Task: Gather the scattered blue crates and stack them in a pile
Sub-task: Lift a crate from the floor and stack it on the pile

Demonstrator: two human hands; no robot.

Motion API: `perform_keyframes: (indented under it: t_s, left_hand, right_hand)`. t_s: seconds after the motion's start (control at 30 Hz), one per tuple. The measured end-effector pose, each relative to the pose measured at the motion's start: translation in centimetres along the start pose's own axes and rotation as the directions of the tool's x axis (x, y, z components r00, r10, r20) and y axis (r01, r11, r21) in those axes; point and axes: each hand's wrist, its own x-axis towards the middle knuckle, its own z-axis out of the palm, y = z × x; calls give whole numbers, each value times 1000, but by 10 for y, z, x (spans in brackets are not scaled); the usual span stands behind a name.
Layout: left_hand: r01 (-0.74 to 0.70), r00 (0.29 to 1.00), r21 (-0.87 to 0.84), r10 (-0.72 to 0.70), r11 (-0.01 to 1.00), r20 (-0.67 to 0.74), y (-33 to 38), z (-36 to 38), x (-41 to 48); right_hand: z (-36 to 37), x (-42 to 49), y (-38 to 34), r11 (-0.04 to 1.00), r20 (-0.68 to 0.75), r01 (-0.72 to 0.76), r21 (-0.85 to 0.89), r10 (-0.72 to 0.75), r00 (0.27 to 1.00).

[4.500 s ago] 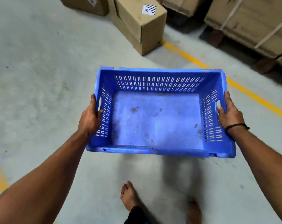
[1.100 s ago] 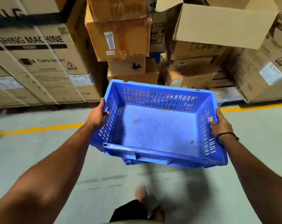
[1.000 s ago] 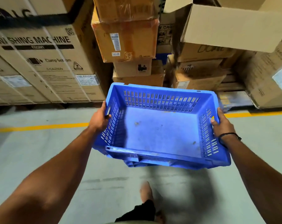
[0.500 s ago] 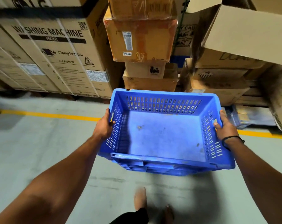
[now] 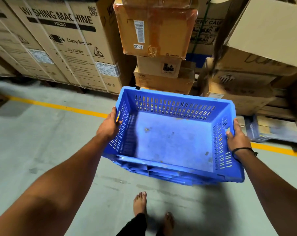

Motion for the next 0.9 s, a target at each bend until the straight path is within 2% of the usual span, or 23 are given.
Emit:
perform_keyframes:
  t_s: [0.1,0.17,0.27,0.37,0.67,0.9]
  left_hand:
    - [-129,982,296,163,946,-94,-1,3,-6]
    - [-183,967,391,237,902,-94,0,5,-13]
    - [-203,973,410,230,889,-16,-6,11,-22]
    - [-217,972,382,237,898,-5,-7,9,-21]
    - [-195,977,310,214,931,-28,-7,10,-19]
    - [-235,964,315,261,920,-45,-11,17,-28]
  right_hand:
    - [-4,0,-2,995,52,93,-37,-91,994]
    - [-5,-5,0,971,13,167,-169,-167,986]
    - [-1,-26,13,872,-14,300,-386,-331,943]
    - [7,-49,28,825,52,338,-454,-353,934]
    - [2,-36,16,855,82,315,-412,-309,947]
    - [-1,-35,19,853,83,295,-431,-288,954]
